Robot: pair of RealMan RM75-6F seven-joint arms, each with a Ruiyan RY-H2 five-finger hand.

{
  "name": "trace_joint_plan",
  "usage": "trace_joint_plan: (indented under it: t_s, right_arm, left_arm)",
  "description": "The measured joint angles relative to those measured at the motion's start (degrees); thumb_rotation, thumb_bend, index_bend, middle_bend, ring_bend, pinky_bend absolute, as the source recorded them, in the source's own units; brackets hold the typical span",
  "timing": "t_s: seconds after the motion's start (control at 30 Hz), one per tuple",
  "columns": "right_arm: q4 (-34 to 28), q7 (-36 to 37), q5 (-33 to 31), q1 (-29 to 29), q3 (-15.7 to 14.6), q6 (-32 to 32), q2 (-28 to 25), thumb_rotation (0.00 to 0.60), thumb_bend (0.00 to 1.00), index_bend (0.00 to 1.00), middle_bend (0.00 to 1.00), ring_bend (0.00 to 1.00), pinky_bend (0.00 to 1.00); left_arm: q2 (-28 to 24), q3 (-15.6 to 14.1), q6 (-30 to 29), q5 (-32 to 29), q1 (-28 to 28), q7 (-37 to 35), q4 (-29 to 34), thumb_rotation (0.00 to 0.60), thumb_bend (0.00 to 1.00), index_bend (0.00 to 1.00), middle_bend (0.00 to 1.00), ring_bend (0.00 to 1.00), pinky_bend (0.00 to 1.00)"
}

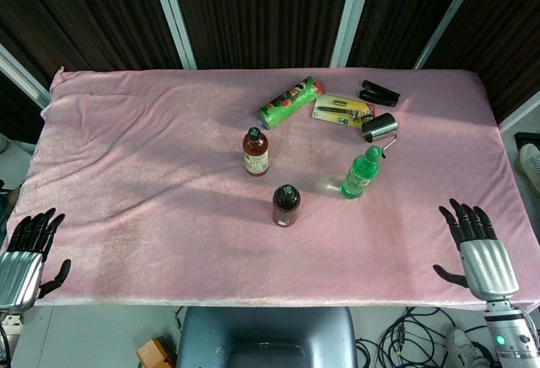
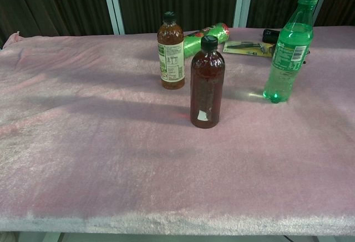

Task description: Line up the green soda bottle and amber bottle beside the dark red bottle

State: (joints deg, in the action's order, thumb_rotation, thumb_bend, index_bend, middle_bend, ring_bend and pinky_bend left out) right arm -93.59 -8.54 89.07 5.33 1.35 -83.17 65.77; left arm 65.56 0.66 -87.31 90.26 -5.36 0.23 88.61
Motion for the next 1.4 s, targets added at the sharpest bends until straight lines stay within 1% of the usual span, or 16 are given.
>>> trace_joint_plan:
  t_s: [0.23, 0.33, 0.43, 0.53, 0.7, 0.77, 0.87, 0.97, 1.07, 1.13, 1.23, 1.3, 1.37, 1.4]
  right_arm:
    - [0.38, 0.49, -0.78, 0.22, 0.47, 0.26, 0.14, 0.600, 0.18, 0.00, 0.00, 0.00, 0.00]
    - [0.84, 1.95, -0.67, 0.62, 1.02, 0.16, 0.35, 0.600, 0.18, 0.00, 0.00, 0.00, 0.00]
    - [2.11, 5.33, -0.89, 1.76, 2.20, 0.69, 0.96, 0.600, 0.18, 0.00, 0.00, 0.00, 0.00]
    - [3.94, 11.55, -1.22, 3.89, 3.62, 2.62, 1.54, 0.600, 0.18, 0.00, 0.00, 0.00, 0.00]
    - [8.53, 27.84, -1.46, 9.65, 6.33, 8.51, 2.66, 0.600, 0.18, 0.00, 0.00, 0.00, 0.00]
    - [11.67, 34.57, -1.63, 13.39, 7.69, 12.17, 3.61, 0.600, 0.18, 0.00, 0.00, 0.00, 0.00]
    - [15.54, 42.20, -2.18, 19.02, 9.47, 18.38, 5.17, 0.600, 0.18, 0.00, 0.00, 0.00, 0.00]
    - [18.54, 48.02, -3.23, 24.02, 10.95, 23.99, 6.79, 0.600, 0.18, 0.00, 0.00, 0.00, 0.00]
    - [20.83, 52.49, -4.04, 27.27, 11.47, 28.51, 8.06, 0.600, 0.18, 0.00, 0.00, 0.00, 0.00]
    - [22.26, 54.43, -4.20, 28.50, 11.26, 30.49, 8.77, 0.600, 0.18, 0.00, 0.00, 0.00, 0.00]
    - [24.63, 56.31, -4.47, 29.44, 10.67, 31.88, 10.24, 0.600, 0.18, 0.00, 0.00, 0.00, 0.00]
    - [26.14, 57.77, -4.79, 29.98, 10.48, 32.32, 11.40, 0.600, 0.18, 0.00, 0.00, 0.00, 0.03]
    - [27.12, 59.46, -5.08, 30.52, 10.45, 32.61, 12.52, 0.600, 0.18, 0.06, 0.01, 0.00, 0.08]
    - [27.64, 60.08, -5.19, 30.78, 10.45, 32.69, 13.06, 0.600, 0.18, 0.14, 0.05, 0.00, 0.12]
  left_arm:
    - [0.24, -0.15, 0.32, 0.39, -0.18, -0.13, -0.11, 0.600, 0.39, 0.00, 0.00, 0.00, 0.00]
    - [0.11, -0.22, 0.40, 0.53, -0.25, -0.24, -0.01, 0.600, 0.39, 0.00, 0.00, 0.00, 0.00]
    - [0.01, -0.15, 0.29, 0.68, -0.33, -0.79, -0.18, 0.600, 0.39, 0.00, 0.00, 0.00, 0.00]
    - [-0.12, -0.05, 0.51, 0.31, -0.38, -1.38, -0.31, 0.600, 0.39, 0.00, 0.00, 0.00, 0.00]
    - [-0.29, 0.04, 0.22, -0.09, -0.09, -1.32, -0.22, 0.600, 0.39, 0.00, 0.00, 0.00, 0.00]
    - [-0.27, 0.12, 0.23, -0.25, -0.07, -1.30, -0.23, 0.600, 0.39, 0.00, 0.00, 0.00, 0.00]
    - [-0.23, 0.23, 0.60, -0.70, -0.13, -1.24, -0.27, 0.600, 0.39, 0.00, 0.00, 0.00, 0.00]
    - [-0.24, 0.34, 1.04, -1.23, -0.21, -1.13, -0.28, 0.600, 0.39, 0.00, 0.00, 0.00, 0.00]
    - [-0.32, 0.43, 0.92, -1.39, -0.12, -1.16, -0.23, 0.600, 0.39, 0.00, 0.00, 0.00, 0.00]
    - [-0.38, 0.43, 0.73, -1.38, -0.01, -1.23, -0.24, 0.600, 0.39, 0.00, 0.00, 0.00, 0.00]
    - [-0.49, 0.47, 0.36, -1.30, 0.14, -1.53, -0.24, 0.600, 0.39, 0.00, 0.00, 0.00, 0.00]
    - [-0.57, 0.49, 0.24, -1.26, 0.21, -1.73, -0.25, 0.600, 0.39, 0.00, 0.00, 0.00, 0.00]
    - [-0.62, 0.54, 0.18, -1.24, 0.22, -1.88, -0.26, 0.600, 0.39, 0.00, 0.00, 0.00, 0.00]
    - [-0.65, 0.58, 0.17, -1.24, 0.21, -1.95, -0.27, 0.600, 0.39, 0.00, 0.00, 0.00, 0.00]
